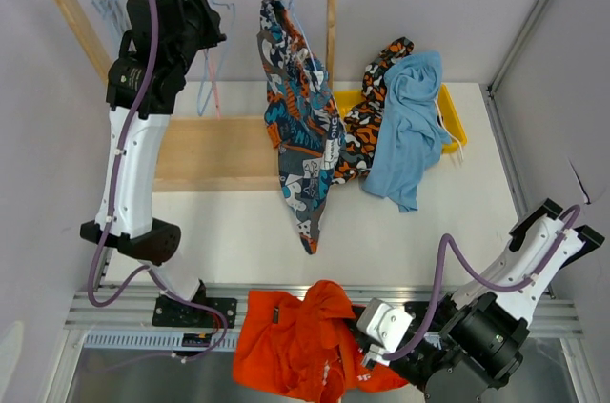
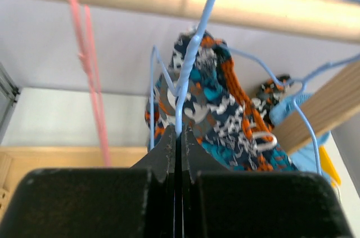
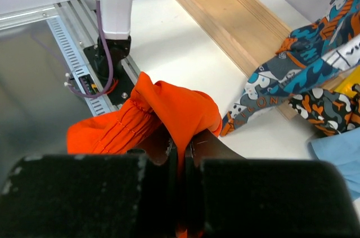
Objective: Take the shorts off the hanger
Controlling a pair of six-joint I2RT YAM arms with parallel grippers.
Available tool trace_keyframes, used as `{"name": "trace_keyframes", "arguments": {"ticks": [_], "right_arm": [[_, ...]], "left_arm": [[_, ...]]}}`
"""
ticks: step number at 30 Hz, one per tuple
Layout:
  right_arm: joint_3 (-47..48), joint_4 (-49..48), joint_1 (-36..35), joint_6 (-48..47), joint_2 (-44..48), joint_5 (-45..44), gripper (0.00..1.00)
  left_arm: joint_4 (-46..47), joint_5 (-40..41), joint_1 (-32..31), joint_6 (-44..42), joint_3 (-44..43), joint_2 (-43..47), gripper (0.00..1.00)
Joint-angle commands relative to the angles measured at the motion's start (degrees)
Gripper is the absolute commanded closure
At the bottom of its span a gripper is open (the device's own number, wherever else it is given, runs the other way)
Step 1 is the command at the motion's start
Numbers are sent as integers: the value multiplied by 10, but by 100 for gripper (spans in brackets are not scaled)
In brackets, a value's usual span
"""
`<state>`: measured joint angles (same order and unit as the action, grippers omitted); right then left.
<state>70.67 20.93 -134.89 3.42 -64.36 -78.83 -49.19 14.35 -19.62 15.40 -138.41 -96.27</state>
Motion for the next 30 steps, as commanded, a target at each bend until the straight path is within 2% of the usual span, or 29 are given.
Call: {"name": "trace_keyframes", "arguments": {"ticks": [1,8,11,12,15,18,20,21,22,23,25,26,27,28,30], "right_arm": [[-4,21,5,69,47,-33,100],[-14,26,38,64,70,-33,100],[-2,40,51,55,75,-68,100],[4,56,57,52,78,-79,100],[30,88,108,38,100,-72,100],[26,21,211,-66,142,14,100],[31,-10,295,-110,160,74,100],[37,-12,323,-132,160,89,100],[61,-11,350,-165,157,105,100],[81,1,408,-181,144,113,100],[154,14,458,-208,129,135,100],[175,0,504,-219,120,149,100],[194,-11,523,-230,117,164,100],[209,-31,542,-242,113,196,100],[243,-92,588,-294,86,220,100]], "left_arm": [[53,-9,14,-5,-33,-6,100],[60,-20,27,-2,-33,-23,100],[60,-26,34,3,-10,-30,100],[66,-29,34,3,21,-27,100],[71,-31,39,8,53,-23,95],[68,-36,43,12,72,-14,90],[71,-40,45,13,93,-2,84],[73,-42,46,12,103,5,80],[80,-45,46,11,125,23,63],[86,-47,46,7,135,34,54],[93,-48,46,2,162,53,44],[99,-44,46,-2,181,71,31],[101,-42,47,-5,189,80,24],[103,-41,48,-5,204,90,9],[112,-39,49,-5,240,117,1]]}}
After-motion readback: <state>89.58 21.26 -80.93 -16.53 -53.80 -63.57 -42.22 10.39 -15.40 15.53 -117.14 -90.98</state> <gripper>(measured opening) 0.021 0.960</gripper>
